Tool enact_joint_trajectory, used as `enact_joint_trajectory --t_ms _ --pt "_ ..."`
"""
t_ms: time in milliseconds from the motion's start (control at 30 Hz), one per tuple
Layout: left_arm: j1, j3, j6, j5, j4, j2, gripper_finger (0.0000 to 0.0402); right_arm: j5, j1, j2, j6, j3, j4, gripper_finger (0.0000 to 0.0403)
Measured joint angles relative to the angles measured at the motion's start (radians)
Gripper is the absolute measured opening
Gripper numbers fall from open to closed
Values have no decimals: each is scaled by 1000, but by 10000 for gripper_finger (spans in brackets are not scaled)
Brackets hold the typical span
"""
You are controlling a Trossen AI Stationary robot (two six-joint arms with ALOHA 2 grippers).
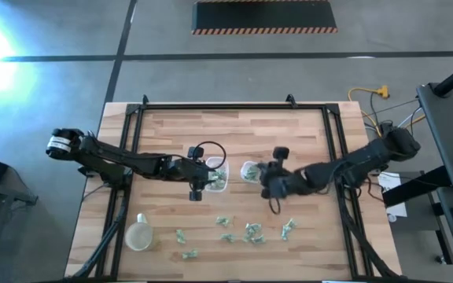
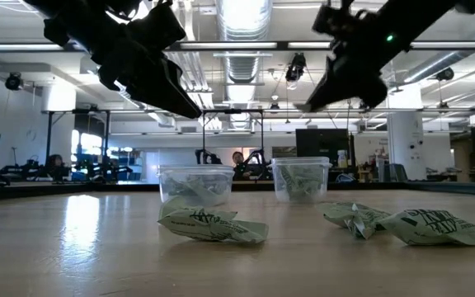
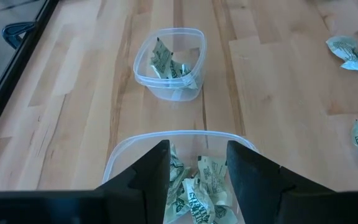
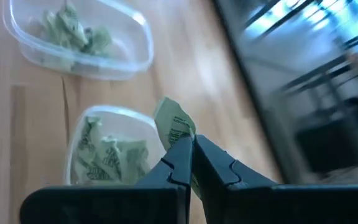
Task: Pick and place items into bin
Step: Put the white stevia packet into the right transparent bin
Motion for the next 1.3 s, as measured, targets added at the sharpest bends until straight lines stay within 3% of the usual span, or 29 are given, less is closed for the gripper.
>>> enact_joint_trajectory --t_ms 133,267,500,667,1133,1300 --pt "0 0 0 0 0 0 142 -180 -104 10 8 -16 40 9" --pt "0 0 0 0 -1 0 142 -264 -153 33 -14 -38 104 9" --pt "0 0 0 0 -5 0 142 -285 -154 43 -17 -45 108 9" --pt "0 0 0 0 -4 0 142 -360 -154 52 -17 -46 109 9" --pt "0 0 0 0 -4 0 142 -361 -154 134 -59 -47 143 9" --pt "0 0 0 0 -4 0 142 -359 -154 134 -76 -47 172 27"
